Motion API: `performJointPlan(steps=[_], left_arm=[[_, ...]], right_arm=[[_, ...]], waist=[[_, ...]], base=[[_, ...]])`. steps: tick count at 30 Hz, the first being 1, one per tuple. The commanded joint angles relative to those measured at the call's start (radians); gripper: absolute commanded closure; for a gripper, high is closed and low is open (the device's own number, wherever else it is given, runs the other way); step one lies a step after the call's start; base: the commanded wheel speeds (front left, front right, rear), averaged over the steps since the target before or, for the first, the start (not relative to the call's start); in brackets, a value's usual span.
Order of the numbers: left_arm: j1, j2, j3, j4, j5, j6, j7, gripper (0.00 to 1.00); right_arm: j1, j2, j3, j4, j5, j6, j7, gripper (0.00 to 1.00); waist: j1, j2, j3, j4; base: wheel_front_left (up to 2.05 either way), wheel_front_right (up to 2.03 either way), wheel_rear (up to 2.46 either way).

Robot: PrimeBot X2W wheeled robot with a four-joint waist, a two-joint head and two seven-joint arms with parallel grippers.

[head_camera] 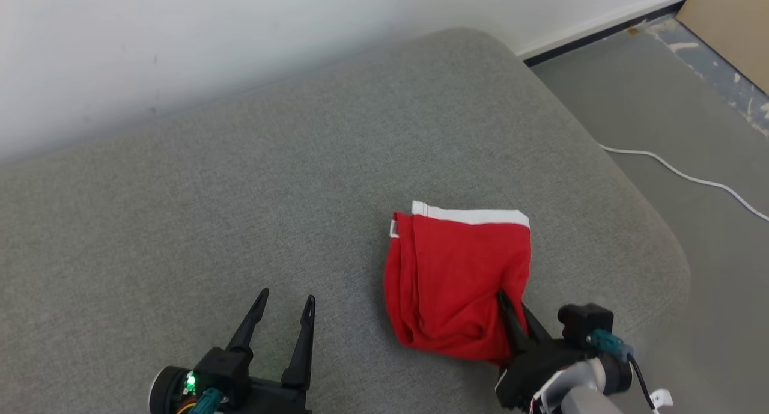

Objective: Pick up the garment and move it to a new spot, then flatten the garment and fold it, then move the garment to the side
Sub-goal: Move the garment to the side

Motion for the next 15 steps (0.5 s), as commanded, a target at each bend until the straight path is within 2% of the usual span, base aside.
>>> performJointPlan(steps=[1, 11, 15], left_arm=[[-0.016, 0.004, -0.004, 0.007, 0.014, -0.005, -0.003, 0.00], [-0.048, 0.003, -0.001, 0.011, 0.056, -0.012, -0.003, 0.00], [-0.066, 0.004, 0.004, 0.006, 0.076, -0.014, -0.003, 0.00]], right_arm=[[-0.029, -0.001, 0.003, -0.005, -0.014, -0.002, 0.000, 1.00], [-0.171, -0.105, -0.022, 0.043, -0.069, -0.002, 0.000, 1.00], [-0.253, -0.177, -0.039, 0.117, -0.099, -0.002, 0.000, 1.00]], waist=[[-0.0001, 0.0000, 0.053, 0.017], [-0.0001, 0.0000, 0.139, 0.150], [-0.0001, 0.0000, 0.175, 0.204]], base=[[0.00, 0.00, 0.00], [0.00, 0.00, 0.00], [0.00, 0.00, 0.00]])
